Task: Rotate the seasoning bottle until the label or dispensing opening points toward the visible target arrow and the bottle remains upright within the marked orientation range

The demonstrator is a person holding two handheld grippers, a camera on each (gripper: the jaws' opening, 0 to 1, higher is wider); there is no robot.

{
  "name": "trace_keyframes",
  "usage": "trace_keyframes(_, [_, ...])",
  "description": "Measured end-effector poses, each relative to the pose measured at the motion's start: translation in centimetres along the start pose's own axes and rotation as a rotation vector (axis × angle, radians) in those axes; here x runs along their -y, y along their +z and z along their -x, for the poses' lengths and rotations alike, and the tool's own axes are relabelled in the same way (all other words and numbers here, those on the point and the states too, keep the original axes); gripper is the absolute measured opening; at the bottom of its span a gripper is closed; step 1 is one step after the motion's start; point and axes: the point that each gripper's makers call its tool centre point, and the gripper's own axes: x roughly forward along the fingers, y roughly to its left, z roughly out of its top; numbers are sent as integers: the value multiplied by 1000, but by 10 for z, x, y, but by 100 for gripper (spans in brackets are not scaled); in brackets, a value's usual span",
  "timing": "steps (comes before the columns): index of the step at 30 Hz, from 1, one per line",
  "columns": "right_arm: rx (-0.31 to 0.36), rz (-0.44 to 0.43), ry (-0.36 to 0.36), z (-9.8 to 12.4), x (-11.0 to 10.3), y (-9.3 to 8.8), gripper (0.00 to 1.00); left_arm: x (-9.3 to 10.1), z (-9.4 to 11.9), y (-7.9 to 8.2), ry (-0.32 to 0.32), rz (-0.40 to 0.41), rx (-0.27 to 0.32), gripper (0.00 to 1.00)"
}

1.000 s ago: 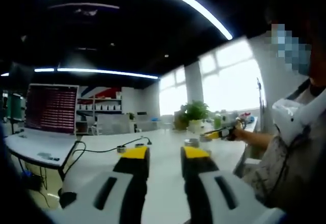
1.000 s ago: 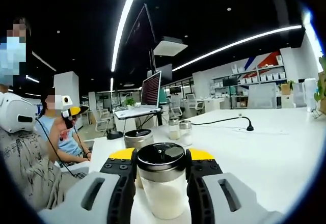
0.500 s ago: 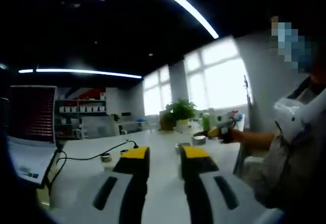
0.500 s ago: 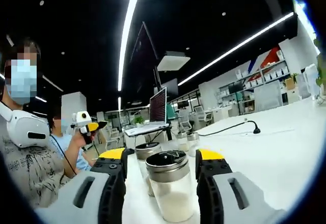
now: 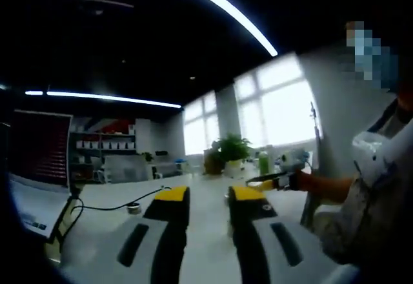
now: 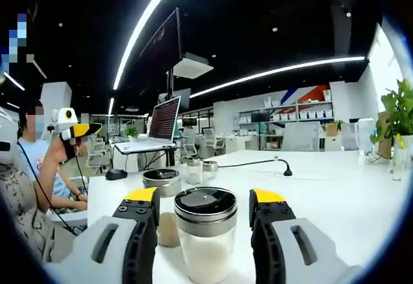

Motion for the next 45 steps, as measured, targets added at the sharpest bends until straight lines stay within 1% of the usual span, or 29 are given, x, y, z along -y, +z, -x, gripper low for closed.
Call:
trace_keyframes(2, [-10,-6,-9,-1,3,-3,56,1,-1,-3,-2,-1,-14,26])
trace_keyframes(3, [-15,-2,-12,-2,4,-4,53,3,-1,-4,-4,0,-16,27])
trace_keyframes(4, [-23,-1,-14,-1,5,-6,48,4,-1,-4,-6,5,-14,27])
trace_keyframes(5, [-36,-34,16,0,-1,-10,43,5,0,-4,-7,10,-11,27])
trace_keyframes(6, [-35,-73,51,0,-5,-11,41,5,1,-4,-4,14,-8,27])
trace_keyframes(7, [-33,-54,31,1,1,-11,41,5,2,-4,1,16,-7,27])
trace_keyframes(9, [-31,-40,50,2,0,-9,40,5,5,-6,16,17,-11,27])
trace_keyframes(12, [-60,-31,94,4,-2,-10,40,6,12,-8,39,14,-29,27])
trace_keyframes(15, [-80,-22,133,5,-4,-11,40,8,20,-5,58,8,-26,27])
trace_keyframes(19, [-75,-23,183,6,-6,-12,39,10,27,2,80,6,-13,27])
trace_keyframes(20, [-69,-22,190,6,1,-11,39,11,27,2,84,6,-12,27])
trace_keyframes(21, [-55,-19,206,6,1,-10,39,12,28,2,87,7,-13,27])
trace_keyframes(23, [-35,-55,244,6,1,-10,40,13,28,0,87,6,-25,27])
trace_keyframes(27, [-55,-41,278,4,0,-9,40,23,27,-2,61,17,-28,26])
trace_keyframes(28, [-58,-47,304,2,3,-11,40,25,26,-2,61,15,-32,26])
trace_keyframes(30, [-48,-69,352,1,2,-11,40,26,27,-5,66,6,-45,26])
trace_keyframes(31, [-48,-72,358,1,3,-11,40,27,27,-6,69,3,-51,26])
trace_keyframes(32, [-47,-77,363,1,12,-12,40,27,28,-7,72,2,-55,26])
trace_keyframes(33, [-46,-80,368,0,13,-12,40,27,30,-8,75,2,-57,26])
trace_keyframes(36, [-43,-68,402,2,11,-13,40,26,34,-6,92,3,-48,26])
trace_keyframes(39, [-48,-62,458,2,9,-13,40,26,40,-4,110,1,-42,26])
trace_keyframes(45, [-72,-50,494,2,6,-14,40,25,50,-1,137,-8,-34,25])
